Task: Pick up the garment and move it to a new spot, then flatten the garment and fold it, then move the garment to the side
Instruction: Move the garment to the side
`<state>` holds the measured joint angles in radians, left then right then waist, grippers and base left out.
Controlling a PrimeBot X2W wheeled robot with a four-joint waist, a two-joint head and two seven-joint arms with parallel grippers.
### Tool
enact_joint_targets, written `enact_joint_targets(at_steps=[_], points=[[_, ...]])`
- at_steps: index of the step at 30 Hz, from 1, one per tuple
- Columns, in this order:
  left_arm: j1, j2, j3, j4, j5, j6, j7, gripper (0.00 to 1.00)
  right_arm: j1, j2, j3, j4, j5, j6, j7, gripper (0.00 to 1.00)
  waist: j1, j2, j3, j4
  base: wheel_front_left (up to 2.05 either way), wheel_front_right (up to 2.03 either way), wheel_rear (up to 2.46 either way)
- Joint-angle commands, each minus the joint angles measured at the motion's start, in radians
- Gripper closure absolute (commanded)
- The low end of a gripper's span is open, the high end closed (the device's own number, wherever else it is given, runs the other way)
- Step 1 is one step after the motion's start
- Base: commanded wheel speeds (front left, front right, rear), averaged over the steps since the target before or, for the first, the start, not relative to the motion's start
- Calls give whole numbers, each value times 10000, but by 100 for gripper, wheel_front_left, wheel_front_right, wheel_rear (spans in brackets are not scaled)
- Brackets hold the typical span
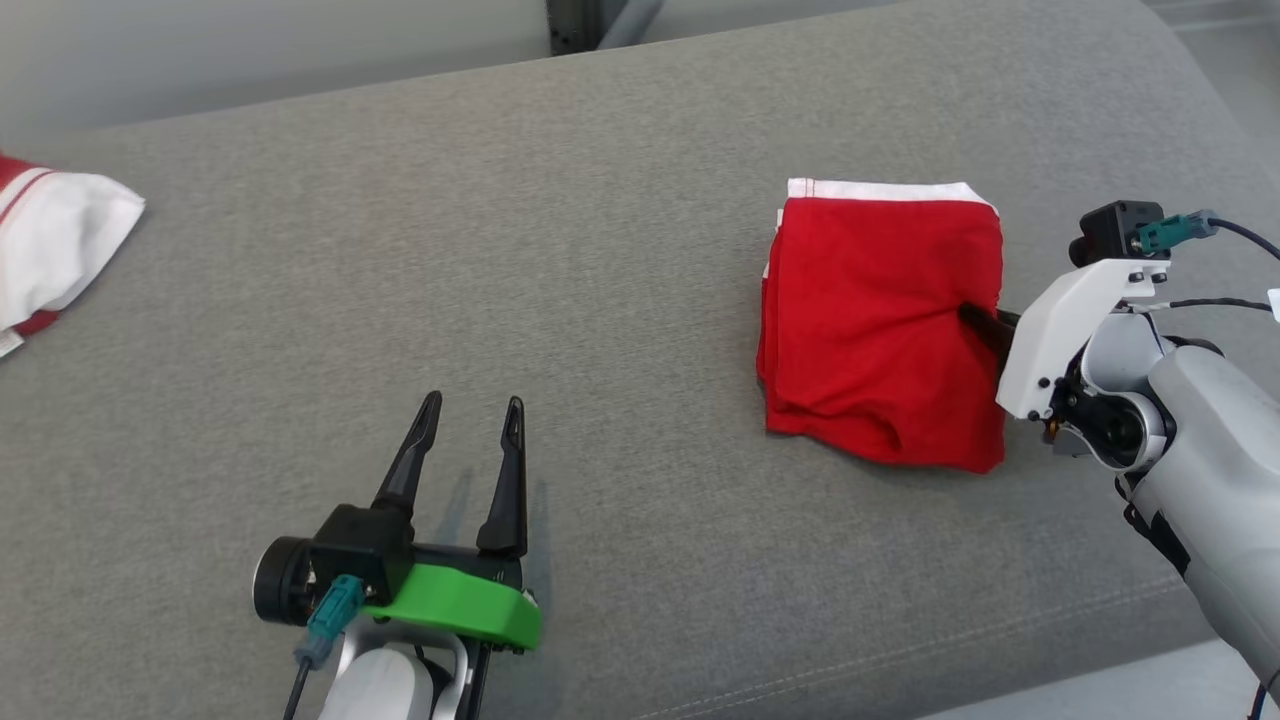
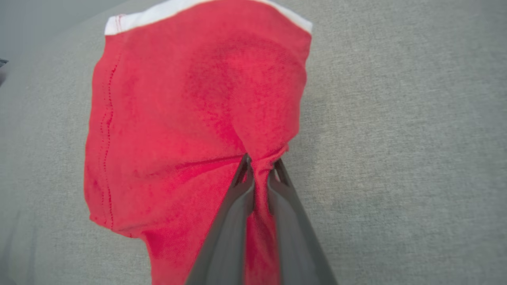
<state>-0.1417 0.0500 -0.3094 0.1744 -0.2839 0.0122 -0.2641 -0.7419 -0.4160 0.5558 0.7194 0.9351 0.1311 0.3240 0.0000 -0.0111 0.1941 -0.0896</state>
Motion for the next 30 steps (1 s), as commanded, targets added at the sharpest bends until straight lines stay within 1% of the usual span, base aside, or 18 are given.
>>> enact_joint_targets(at_steps=[1, 6, 11, 22, 30], points=[[-270, 85, -34, 55, 153, -58, -3, 0, -173, -12, 27, 66, 146, -8, -146, 100, 0, 111, 589, -1502, 0, 0, 0], [-575, 146, -167, 195, 274, -128, -3, 0, -428, 54, 118, 236, 324, -8, -399, 100, 0, 111, 824, -2013, 0, 0, 0], [-709, 214, -254, 241, 312, -176, 5, 0, -663, 29, 252, 437, 486, -8, -621, 100, 0, 111, 963, -2086, 0, 0, 0], [-827, 422, -50, -194, 240, 70, 51, 0, -1429, -287, 411, 1008, 453, -8, -1075, 100, 0, 111, 1314, -1554, 0, 0, 0], [-999, 635, 10, -839, 333, 201, 223, 0, -2765, -989, 398, 1914, -28, -8, -1239, 100, 0, 111, 1990, -996, 0, 0, 0]])
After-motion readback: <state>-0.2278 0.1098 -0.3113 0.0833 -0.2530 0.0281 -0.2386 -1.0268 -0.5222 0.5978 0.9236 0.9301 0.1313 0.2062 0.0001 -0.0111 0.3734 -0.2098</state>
